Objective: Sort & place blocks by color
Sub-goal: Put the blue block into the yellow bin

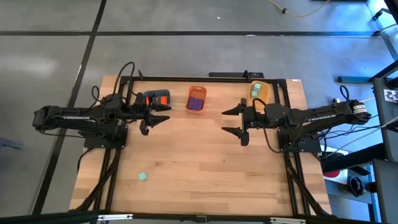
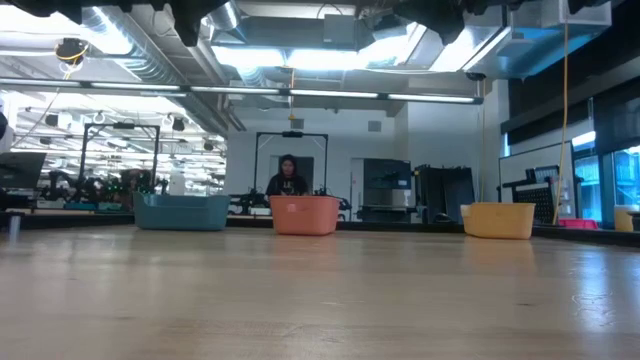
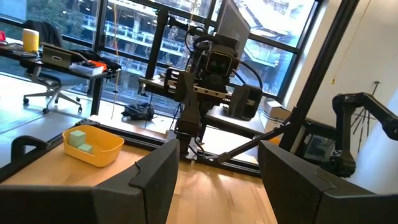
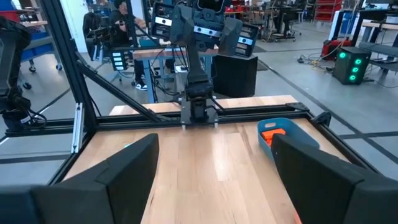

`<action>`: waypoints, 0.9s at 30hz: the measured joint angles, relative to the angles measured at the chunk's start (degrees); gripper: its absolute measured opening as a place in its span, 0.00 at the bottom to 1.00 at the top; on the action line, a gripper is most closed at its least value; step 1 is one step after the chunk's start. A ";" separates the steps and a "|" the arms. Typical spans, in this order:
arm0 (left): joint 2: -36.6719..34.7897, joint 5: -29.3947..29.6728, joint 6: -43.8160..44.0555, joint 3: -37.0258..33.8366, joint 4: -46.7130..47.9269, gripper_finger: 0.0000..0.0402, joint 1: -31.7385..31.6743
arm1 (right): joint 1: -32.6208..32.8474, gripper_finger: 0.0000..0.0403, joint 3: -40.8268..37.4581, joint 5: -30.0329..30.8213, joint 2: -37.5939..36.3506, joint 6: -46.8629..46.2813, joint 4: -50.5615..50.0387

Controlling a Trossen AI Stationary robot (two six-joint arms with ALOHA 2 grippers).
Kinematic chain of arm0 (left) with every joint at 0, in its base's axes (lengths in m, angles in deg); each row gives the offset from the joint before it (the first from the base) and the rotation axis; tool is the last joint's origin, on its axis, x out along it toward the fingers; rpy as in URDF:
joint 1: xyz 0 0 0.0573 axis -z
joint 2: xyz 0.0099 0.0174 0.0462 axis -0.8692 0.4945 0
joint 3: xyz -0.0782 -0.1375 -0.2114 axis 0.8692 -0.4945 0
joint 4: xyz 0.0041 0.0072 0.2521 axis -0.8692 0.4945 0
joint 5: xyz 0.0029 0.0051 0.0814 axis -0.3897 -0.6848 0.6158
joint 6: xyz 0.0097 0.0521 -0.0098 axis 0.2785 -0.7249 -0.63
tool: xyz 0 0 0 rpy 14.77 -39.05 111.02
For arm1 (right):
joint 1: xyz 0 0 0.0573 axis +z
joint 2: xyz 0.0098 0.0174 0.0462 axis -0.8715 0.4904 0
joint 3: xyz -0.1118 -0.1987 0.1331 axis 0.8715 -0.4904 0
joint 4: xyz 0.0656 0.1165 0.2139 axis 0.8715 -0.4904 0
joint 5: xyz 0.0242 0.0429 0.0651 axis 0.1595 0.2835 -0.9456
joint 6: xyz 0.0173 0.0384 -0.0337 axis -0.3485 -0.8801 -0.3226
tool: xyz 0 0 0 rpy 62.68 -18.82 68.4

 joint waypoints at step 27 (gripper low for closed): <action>13.40 1.19 -9.67 24.70 60.63 0.52 24.67 | 0.00 0.78 0.04 -0.11 0.00 -0.46 -0.04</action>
